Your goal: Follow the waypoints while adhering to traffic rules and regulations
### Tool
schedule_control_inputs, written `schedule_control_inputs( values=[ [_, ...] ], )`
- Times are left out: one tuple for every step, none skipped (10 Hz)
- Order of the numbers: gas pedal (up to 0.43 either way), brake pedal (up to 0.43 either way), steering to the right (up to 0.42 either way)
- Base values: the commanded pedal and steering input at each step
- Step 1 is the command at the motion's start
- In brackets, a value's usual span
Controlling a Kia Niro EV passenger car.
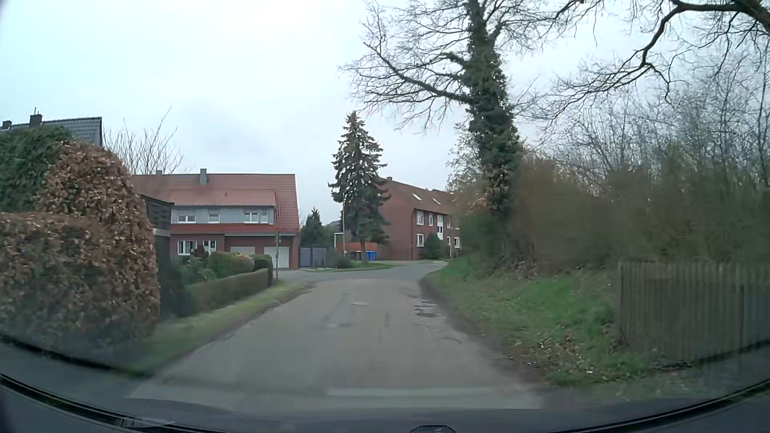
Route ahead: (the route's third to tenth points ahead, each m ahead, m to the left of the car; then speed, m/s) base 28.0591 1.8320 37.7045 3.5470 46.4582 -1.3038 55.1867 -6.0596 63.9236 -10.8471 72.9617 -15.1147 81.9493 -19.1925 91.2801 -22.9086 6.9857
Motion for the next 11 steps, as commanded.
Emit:
schedule_control_inputs(
  values=[
    [0.189,0.0,-0.011],
    [0.189,0.0,-0.011],
    [0.189,0.0,-0.012],
    [0.189,0.0,-0.014],
    [0.189,0.0,-0.015],
    [0.189,0.0,-0.014],
    [0.189,0.0,-0.013],
    [0.189,0.0,-0.013],
    [0.189,0.0,-0.015],
    [0.177,0.0,-0.015],
    [0.169,0.0,-0.015]
  ],
)
